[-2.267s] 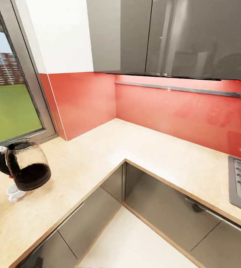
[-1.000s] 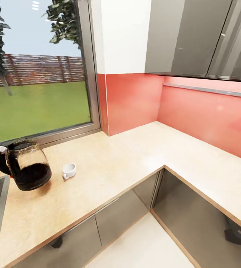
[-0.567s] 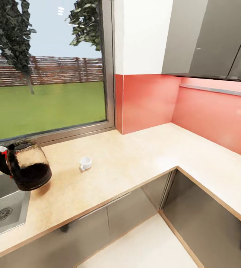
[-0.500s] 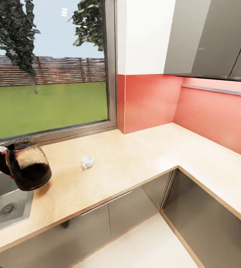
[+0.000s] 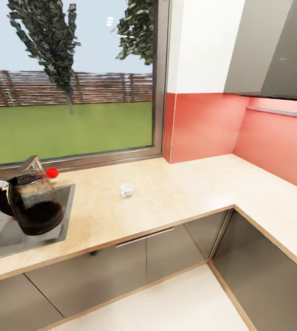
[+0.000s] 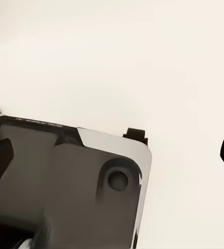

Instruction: Set up a coffee station on the kitchen countertop: keep the coffee maker on the countertop, move the bottle of coffee from the kitchen shelf to the counter next to the coffee maker, place a paper coffee filter on top of the coffee maker, put the saucer next to the coffee maker with the coffee cup on the saucer, and place the electric kettle next to the coffee maker.

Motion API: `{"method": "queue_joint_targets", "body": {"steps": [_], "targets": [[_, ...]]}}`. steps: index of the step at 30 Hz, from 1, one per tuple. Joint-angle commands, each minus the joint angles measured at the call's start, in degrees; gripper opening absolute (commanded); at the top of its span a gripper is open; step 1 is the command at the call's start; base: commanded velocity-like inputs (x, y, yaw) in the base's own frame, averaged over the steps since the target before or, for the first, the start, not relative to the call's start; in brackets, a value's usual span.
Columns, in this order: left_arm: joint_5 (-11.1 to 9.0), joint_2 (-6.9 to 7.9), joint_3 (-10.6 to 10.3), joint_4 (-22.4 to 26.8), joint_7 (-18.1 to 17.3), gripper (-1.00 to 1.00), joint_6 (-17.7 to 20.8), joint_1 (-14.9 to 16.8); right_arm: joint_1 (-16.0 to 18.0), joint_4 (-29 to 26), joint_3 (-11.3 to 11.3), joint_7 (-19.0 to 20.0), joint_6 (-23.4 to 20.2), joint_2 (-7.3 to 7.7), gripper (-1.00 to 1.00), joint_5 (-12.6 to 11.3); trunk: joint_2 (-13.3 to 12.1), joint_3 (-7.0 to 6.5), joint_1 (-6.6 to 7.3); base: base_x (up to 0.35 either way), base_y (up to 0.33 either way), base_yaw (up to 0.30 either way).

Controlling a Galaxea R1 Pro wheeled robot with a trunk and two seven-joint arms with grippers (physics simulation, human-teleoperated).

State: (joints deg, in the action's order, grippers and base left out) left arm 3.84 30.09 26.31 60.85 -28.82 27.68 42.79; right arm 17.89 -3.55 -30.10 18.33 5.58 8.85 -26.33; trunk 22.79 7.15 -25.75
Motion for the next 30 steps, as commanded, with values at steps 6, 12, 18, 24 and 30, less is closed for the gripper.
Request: {"method": "queue_joint_targets", "body": {"steps": [6, 12, 18, 24, 30], "targets": [[0.29, -0.04, 0.14, 0.06, -0.45, -1.0, 0.27, 0.1, 0.05, 0.04, -0.48, 0.21, 0.19, 0.03, 1.0, -0.57, 0.13, -0.04, -0.03, -0.003, 0.0, 0.278], [0.28, -0.04, 0.14, 0.11, -0.45, -1.0, 0.27, 0.1, 0.04, 0.04, -0.48, 0.21, 0.17, 0.03, 1.0, -0.57, 0.13, -0.2, -0.03, 0.0, 0.0, 0.278], [0.29, -0.04, 0.22, 0.24, -0.45, -1.0, 0.3, 0.1, 0.04, 0.04, -0.48, 0.21, 0.18, 0.03, 1.0, -0.57, 0.13, -0.36, -0.03, 0.0, 0.0, 0.278], [0.29, -0.04, 0.23, 0.25, -0.45, -1.0, 0.29, 0.1, 0.04, 0.04, -0.48, 0.21, 0.17, 0.03, 1.0, -0.57, 0.13, -0.51, -0.03, 0.0, 0.0, 0.278], [0.29, -0.04, 0.28, 0.3, -0.45, -1.0, 0.28, 0.1, 0.04, 0.04, -0.5, 0.24, 0.15, 0.03, 1.0, -0.57, 0.13, -0.54, -0.03, 0.0, 0.0, 0.278]]}}
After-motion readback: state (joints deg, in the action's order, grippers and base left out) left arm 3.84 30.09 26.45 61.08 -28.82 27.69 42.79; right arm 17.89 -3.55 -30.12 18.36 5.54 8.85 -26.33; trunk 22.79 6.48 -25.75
